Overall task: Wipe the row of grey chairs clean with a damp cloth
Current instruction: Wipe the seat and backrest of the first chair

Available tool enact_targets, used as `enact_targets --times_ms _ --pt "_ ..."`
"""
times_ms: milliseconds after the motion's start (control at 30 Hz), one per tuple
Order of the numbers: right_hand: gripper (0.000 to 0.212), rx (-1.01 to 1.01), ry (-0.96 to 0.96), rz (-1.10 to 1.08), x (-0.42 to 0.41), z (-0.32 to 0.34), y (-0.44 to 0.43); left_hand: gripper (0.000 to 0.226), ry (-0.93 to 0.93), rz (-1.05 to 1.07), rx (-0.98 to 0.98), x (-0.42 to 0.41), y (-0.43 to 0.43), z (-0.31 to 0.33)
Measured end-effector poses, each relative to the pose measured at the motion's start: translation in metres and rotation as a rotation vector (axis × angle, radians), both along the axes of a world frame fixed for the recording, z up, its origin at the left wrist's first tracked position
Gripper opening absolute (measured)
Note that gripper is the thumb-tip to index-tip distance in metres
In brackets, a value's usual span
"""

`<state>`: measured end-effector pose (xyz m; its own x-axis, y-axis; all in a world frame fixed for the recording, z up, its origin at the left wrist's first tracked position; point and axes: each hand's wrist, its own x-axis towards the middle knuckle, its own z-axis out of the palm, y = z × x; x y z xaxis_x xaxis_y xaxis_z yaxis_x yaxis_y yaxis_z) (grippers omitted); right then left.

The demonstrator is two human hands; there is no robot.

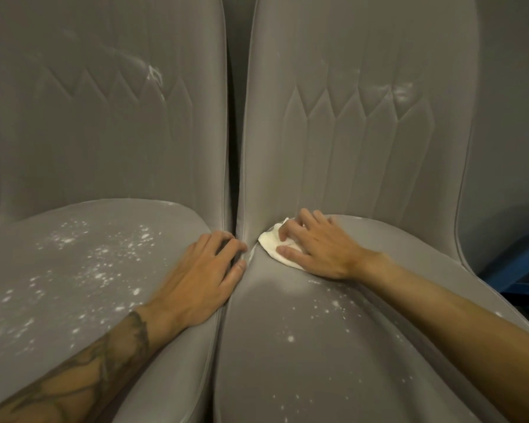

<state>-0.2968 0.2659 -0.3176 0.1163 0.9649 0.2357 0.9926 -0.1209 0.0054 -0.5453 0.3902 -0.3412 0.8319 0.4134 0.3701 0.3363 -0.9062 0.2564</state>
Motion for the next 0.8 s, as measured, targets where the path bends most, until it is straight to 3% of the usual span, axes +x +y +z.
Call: enact_targets --times_ms 200,300,367,467,633,800 --pt "0.023 -0.001 0.216 -0.201 0.014 0.002 0.017 0.031 -0.001 -0.004 0.004 -0.001 0.000 0.001" --pt "0.024 0.009 0.206 -0.100 -0.011 -0.003 0.021 0.032 0.004 -0.006 0.002 -0.001 -0.001 0.001" --pt "0.034 0.022 0.196 0.019 -0.025 -0.008 0.011 0.032 0.007 -0.006 0.000 0.000 -0.001 0.001" --pt "0.048 -0.008 0.214 0.033 -0.017 -0.005 0.002 0.032 0.007 -0.007 -0.010 0.000 0.000 0.000" --pt "0.040 0.036 0.225 -0.161 -0.002 0.006 0.020 0.031 -0.002 -0.001 0.000 0.000 0.000 -0.001" --pt "0.042 0.053 0.193 0.053 -0.030 -0.009 0.008 0.034 0.008 -0.007 -0.002 0.000 0.000 -0.001"
